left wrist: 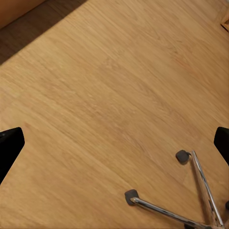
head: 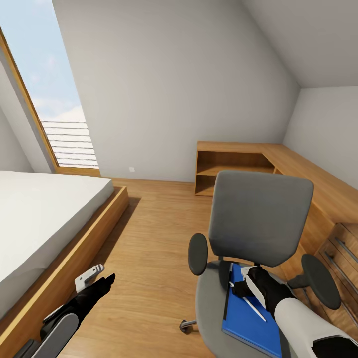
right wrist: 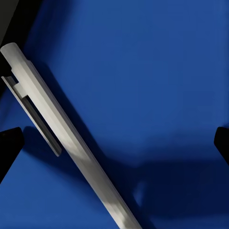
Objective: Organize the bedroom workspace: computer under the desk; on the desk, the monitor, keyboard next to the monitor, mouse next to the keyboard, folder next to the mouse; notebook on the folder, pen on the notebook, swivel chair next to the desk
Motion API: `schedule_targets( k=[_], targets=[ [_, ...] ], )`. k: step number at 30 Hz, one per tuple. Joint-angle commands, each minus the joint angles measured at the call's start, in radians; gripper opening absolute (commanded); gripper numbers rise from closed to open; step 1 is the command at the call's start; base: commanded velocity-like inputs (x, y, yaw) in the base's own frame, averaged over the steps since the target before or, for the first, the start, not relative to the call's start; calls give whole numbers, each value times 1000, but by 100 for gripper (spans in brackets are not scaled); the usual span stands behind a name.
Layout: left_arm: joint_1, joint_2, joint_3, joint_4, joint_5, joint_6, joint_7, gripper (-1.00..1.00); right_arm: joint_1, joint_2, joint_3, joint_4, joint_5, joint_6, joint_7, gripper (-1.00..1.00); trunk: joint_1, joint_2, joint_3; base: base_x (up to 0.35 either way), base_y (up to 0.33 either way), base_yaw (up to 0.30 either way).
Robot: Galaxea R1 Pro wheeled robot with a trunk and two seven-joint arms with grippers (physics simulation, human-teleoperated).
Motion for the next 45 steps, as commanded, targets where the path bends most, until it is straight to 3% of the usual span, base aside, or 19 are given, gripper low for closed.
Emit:
schedule_targets(
  k=[1, 15, 16, 24, 45],
  targets=[
    [-1, 1, -2, -2, 5, 2, 7, 100, 0, -1, 8, -1, -8, 5, -2, 100, 0, 0, -1, 0, 0, 0],
    [-1, 1, -2, -2, 6, 2, 7, 100, 0, -1, 8, -1, -4, 6, -2, 100, 0, 0, -1, 0, 0, 0],
    [-1, 1, -2, -2, 6, 2, 7, 100, 0, -1, 8, -1, -2, 6, -2, -100, 0, 0, -1, 0, 0, 0],
    [-1, 1, -2, -2, 6, 1, 7, 100, 0, 10, 7, -1, 38, 6, -2, -100, 0, 0, -1, 0, 0, 0],
    [-1, 1, -2, -2, 7, 1, 7, 100, 0, 12, 4, -1, 42, 6, 0, -100, 0, 0, -1, 0, 0, 0]
  ],
)
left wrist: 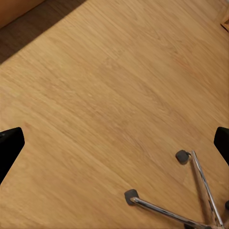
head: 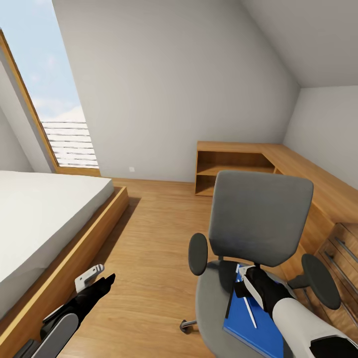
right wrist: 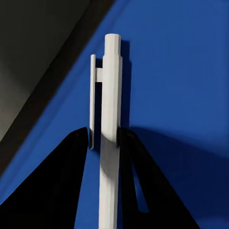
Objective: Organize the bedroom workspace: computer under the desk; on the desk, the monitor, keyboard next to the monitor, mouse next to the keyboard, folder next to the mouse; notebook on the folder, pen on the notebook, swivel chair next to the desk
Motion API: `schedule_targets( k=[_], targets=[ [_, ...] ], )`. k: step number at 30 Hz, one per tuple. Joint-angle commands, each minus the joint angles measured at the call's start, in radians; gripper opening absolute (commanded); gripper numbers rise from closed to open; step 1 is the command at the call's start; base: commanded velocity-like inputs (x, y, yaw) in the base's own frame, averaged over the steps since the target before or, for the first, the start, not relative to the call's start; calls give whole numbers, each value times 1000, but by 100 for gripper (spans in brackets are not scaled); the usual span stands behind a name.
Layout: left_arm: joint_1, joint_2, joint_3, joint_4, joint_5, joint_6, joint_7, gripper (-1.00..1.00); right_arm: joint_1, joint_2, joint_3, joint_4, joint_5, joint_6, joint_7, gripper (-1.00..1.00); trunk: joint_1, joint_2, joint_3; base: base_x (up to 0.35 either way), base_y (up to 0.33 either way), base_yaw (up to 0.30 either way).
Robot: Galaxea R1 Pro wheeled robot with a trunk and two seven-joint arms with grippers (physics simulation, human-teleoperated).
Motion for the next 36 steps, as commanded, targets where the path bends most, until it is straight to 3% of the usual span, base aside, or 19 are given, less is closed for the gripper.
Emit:
schedule_targets(
  k=[1, 17, 36],
  targets=[
    [-1, 1, -2, -2, 5, 2, 7, 100, 0, -1, 8, -2, -8, 5, -2, -100, 0, -1, -1, 0, 0, 0],
    [-1, 2, -2, -2, 1, 1, 10, 100, 0, -1, 7, -2, -8, 5, -2, -100, 0, -1, -1, 0, 0, 0],
    [-1, 1, -3, 2, 1, 2, 20, 100, 0, -3, 6, -15, -8, 0, 2, -100, -73, 132, 59, 0, 0, 0]
  ],
)
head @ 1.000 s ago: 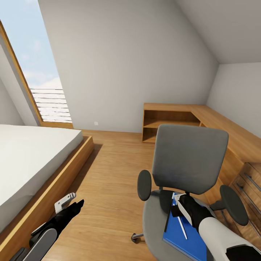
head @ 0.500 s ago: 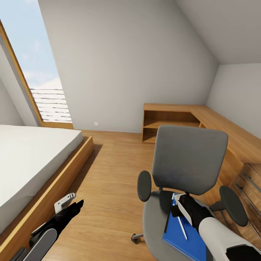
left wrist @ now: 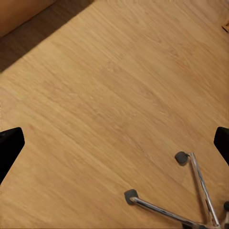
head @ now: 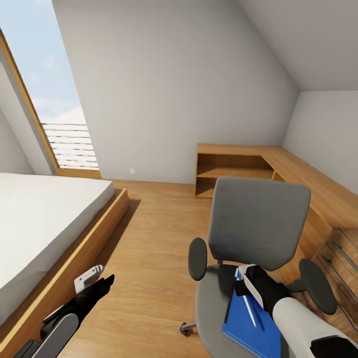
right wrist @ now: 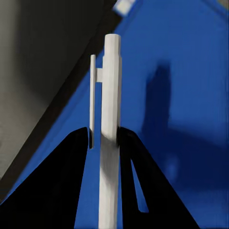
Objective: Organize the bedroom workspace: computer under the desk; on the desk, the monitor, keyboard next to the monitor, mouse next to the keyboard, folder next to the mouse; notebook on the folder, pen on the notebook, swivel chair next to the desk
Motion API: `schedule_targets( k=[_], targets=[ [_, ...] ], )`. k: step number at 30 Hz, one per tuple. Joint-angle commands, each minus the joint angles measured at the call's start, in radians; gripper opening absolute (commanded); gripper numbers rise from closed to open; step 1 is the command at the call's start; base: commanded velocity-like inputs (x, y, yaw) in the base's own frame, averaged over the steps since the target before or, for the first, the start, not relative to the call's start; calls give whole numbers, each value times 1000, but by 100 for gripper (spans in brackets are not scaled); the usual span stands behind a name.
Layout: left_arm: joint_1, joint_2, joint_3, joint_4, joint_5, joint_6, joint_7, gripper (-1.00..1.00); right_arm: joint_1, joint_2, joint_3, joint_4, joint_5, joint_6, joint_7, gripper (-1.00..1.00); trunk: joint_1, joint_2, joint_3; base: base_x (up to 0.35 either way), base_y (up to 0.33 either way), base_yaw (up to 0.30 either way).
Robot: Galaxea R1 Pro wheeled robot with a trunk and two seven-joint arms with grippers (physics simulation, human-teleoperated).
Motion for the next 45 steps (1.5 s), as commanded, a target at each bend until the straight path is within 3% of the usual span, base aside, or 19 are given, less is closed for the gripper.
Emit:
schedule_targets(
  k=[1, 17, 22, 30, 36, 45],
  targets=[
    [-1, 1, -2, -1, 5, 2, 7, 100, 0, -1, 8, -4, -7, 5, -2, -100, -4, 7, 2, 0, 0, 0],
    [-1, 1, -2, 2, 7, 0, 8, 100, 2, -5, 3, -119, -9, 4, -3, -100, -65, 119, 52, 0, 0, 0],
    [-1, 1, -2, 2, 7, 0, 8, 100, 33, -11, 1, -265, -10, 14, -5, -100, -84, 154, 68, -98, 0, 0],
    [-1, 0, -2, 2, 7, 0, 8, 100, 146, -20, -8, -513, -15, 93, -8, -100, -115, 210, 93, -282, 0, 0],
    [-1, 0, -2, 2, 8, 0, 8, 100, 200, -19, -56, -652, -18, 169, -8, -100, -138, 252, 112, -192, 0, 0],
    [-1, -1, -3, 2, 7, 0, 8, 100, 266, -15, -100, -816, -19, 211, -9, -100, -173, 315, 140, -35, 0, 0]
  ],
)
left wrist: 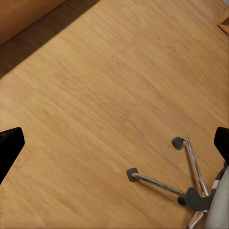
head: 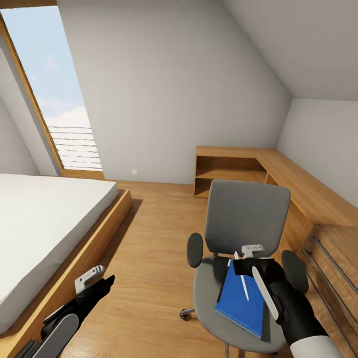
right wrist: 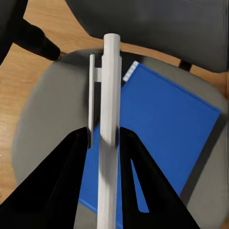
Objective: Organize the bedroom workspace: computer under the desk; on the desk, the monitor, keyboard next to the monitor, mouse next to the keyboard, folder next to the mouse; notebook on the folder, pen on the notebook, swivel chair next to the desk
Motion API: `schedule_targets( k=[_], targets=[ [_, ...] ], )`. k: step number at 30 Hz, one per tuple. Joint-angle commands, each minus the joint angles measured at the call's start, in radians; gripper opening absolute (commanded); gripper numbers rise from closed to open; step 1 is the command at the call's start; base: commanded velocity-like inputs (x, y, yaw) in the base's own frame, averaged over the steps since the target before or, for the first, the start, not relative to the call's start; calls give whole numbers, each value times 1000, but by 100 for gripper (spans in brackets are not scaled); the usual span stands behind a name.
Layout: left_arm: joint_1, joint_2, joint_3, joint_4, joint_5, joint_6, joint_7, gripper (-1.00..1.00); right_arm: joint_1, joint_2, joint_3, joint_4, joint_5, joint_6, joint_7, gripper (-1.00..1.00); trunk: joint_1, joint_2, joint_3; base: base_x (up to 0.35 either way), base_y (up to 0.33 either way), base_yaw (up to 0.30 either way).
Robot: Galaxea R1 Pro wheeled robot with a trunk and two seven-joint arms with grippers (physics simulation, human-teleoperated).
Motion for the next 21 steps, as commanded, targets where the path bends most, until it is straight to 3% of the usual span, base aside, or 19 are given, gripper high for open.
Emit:
schedule_targets(
  k=[1, 9, 10, 13, 17, 18, 21],
  targets=[
    [-1, 1, -2, -1, 4, 2, 7, 100, 4, -1, 0, -11, -8, 5, -4, -100, -4, 7, 2, -6, 0, 0],
    [-1, -1, -4, -1, 4, 2, 7, 100, 24, 1, -43, -94, -20, 33, -3, -100, -35, 63, 27, -2, 0, 0],
    [-1, -1, -4, -1, 3, 2, 7, 100, 27, 4, -72, -126, -65, 65, -2, -100, -38, 70, 30, 0, 0, 0],
    [-1, -2, -5, -1, 3, 2, 7, 100, 27, 5, -92, -142, -120, 84, -2, -100, -50, 91, 40, 0, 0, 0],
    [-1, -2, -7, -1, 2, 2, 8, 100, 29, 5, -101, -151, -155, 95, -2, -100, -65, 119, 52, 0, 0, 0],
    [-1, -2, -22, -1, 2, 3, 9, 100, 30, 5, -105, -160, -170, 94, -2, -100, -69, 126, 55, 0, 0, 0],
    [-1, -2, -25, -1, 2, 3, 9, 100, 31, 5, -106, -162, -171, 92, -2, -100, -81, 147, 65, 0, 0, 0]
  ],
)
